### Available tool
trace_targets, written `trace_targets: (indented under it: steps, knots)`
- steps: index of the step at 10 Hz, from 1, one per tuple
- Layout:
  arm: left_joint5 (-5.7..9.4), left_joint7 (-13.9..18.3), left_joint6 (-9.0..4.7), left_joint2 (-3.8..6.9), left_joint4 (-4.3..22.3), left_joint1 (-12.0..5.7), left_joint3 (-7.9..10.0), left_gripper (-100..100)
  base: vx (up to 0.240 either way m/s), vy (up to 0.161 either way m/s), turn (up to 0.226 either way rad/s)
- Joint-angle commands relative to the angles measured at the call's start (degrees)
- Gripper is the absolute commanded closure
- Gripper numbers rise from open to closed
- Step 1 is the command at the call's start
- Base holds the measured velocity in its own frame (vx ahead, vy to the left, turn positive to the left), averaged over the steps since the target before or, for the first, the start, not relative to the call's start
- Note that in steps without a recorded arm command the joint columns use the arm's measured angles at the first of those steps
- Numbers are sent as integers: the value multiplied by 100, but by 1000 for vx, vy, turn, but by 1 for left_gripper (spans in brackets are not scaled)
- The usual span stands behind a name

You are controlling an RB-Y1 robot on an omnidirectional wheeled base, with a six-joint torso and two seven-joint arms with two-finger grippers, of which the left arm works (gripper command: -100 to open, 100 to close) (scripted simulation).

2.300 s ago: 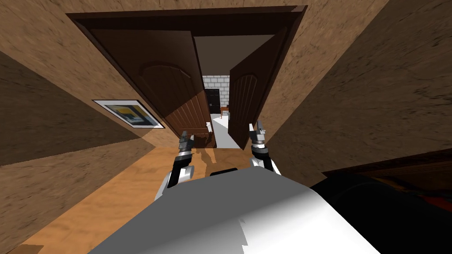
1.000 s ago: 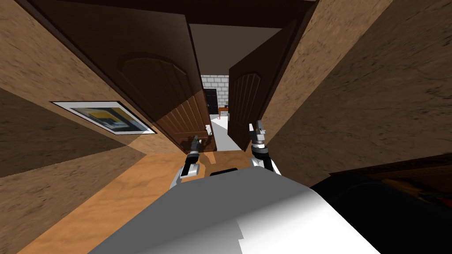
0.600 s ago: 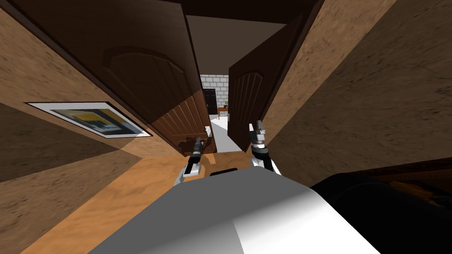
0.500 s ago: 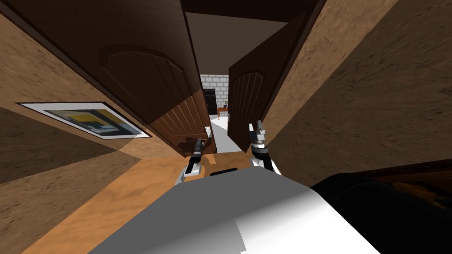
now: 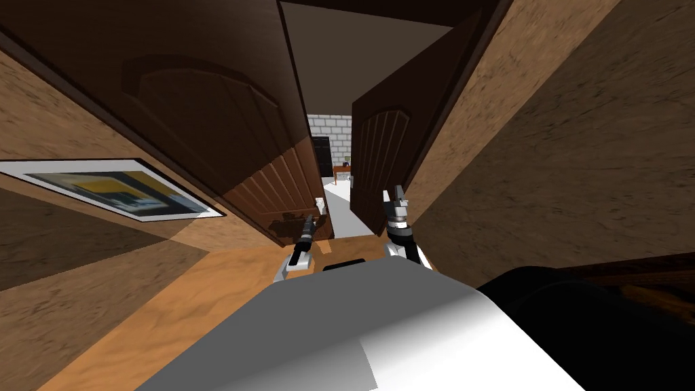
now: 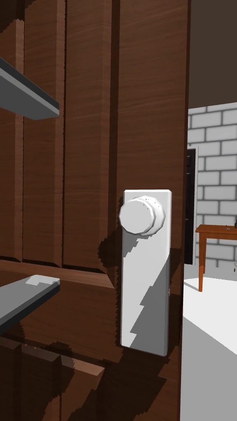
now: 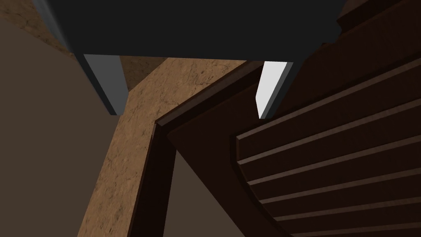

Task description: Push the door open

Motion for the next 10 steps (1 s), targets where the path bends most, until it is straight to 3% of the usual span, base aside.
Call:
trace_targets:
  steps: [1,2,10]
  knots:
    - [12,6,20,17,161,-58,-19,-100,130,64,-37]
    - [13,13,23,28,85,-29,-13,-100,53,23,-5]
    - [42,-44,-14,-36,437,-308,140,-100,191,-7,-22]
